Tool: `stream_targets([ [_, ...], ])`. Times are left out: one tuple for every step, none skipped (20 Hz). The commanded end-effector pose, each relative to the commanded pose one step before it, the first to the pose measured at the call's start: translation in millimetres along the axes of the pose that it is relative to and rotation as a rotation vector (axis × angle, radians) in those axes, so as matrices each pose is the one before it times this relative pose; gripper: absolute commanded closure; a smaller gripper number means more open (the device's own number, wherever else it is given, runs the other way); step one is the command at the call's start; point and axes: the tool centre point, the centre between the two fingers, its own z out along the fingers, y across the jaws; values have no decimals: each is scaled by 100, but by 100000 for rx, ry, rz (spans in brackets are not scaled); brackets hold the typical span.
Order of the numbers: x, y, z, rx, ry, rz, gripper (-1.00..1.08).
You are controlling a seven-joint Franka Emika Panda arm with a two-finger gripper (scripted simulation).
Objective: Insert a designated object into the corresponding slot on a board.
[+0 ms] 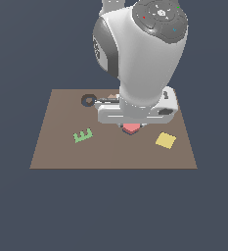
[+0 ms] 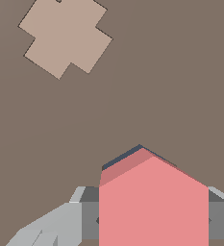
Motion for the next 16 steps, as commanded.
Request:
stream_targets([
  [-11, 6, 139, 12, -27, -89, 108],
  [-6, -1, 201, 9, -10, -97, 108],
  [-6, 5, 262, 14, -13, -137, 108],
  [-4, -2, 203, 11, -8, -97, 108],
  [-1, 5, 121, 8, -6, -68, 108],
  [-2, -13, 41, 0, 0, 0, 108],
  [0, 0, 0, 0, 0, 0, -92],
  [0, 0, 0, 0, 0, 0, -92],
  [0, 0, 0, 0, 0, 0, -92],
  [0, 0, 0, 0, 0, 0, -92],
  [0, 0, 0, 0, 0, 0, -92],
  [0, 0, 0, 0, 0, 0, -92],
  [0, 0, 0, 0, 0, 0, -92],
  [0, 0, 0, 0, 0, 0, -92],
  [0, 0, 0, 0, 0, 0, -92],
  [0, 0, 0, 0, 0, 0, -92],
])
